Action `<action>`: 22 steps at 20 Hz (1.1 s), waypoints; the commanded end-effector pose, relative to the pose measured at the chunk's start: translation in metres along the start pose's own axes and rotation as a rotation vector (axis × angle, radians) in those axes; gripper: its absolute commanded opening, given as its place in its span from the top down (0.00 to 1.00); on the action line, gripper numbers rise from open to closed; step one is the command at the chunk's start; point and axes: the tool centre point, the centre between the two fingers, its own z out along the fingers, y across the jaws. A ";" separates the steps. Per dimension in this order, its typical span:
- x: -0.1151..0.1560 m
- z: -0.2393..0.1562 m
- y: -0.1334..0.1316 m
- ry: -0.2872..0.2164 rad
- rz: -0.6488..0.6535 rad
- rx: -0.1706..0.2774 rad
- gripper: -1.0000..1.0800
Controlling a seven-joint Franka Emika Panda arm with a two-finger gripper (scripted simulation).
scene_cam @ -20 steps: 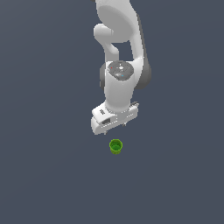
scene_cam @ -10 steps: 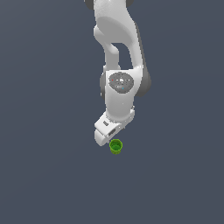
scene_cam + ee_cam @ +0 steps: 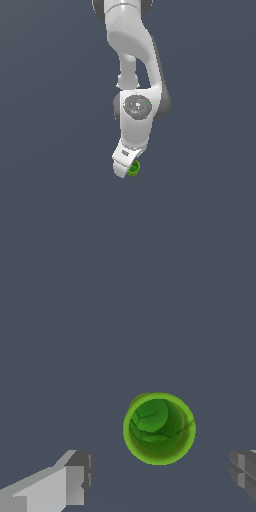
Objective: Pick up the object and move it to a goal position.
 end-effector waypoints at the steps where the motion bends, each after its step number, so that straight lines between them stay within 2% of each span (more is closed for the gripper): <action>1: 0.002 0.005 0.002 0.002 -0.059 0.004 0.04; 11: 0.006 0.017 0.008 0.010 -0.192 0.012 0.04; 22: 0.006 0.029 0.008 0.010 -0.206 0.013 0.04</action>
